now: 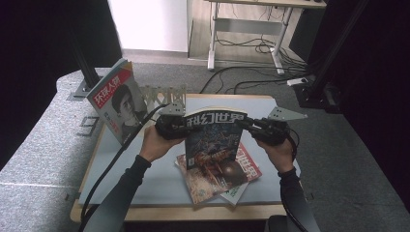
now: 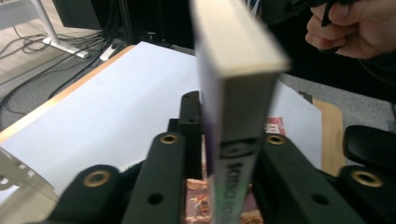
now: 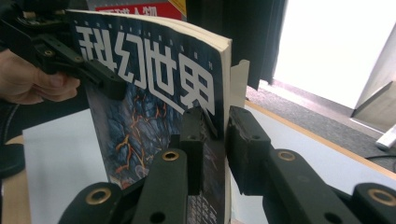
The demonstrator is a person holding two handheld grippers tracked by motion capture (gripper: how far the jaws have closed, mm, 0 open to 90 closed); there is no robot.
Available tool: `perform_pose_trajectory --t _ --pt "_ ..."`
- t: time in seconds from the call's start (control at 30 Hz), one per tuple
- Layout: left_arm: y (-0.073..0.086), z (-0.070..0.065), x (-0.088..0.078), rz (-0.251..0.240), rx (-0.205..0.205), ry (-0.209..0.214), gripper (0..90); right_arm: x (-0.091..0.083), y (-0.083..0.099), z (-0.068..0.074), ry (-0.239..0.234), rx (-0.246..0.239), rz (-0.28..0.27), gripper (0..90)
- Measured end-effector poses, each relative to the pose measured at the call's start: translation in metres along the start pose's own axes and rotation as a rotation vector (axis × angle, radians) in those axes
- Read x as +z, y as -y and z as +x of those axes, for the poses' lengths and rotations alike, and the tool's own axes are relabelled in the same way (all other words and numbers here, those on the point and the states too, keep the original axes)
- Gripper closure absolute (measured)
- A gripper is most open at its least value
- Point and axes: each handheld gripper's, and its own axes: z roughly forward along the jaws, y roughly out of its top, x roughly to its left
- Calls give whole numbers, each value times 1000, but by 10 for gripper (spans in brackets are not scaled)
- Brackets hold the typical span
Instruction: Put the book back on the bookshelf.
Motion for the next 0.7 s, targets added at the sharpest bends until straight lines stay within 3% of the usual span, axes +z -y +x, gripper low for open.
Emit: perform_pose_trajectory --t 0.4,0.7 --pt "1 -3 -1 -4 26 8 823 0 12 -5 47 27 41 682" --pt "1 -4 -2 -2 36 -4 823 -5 35 -10 103 54 102 522"
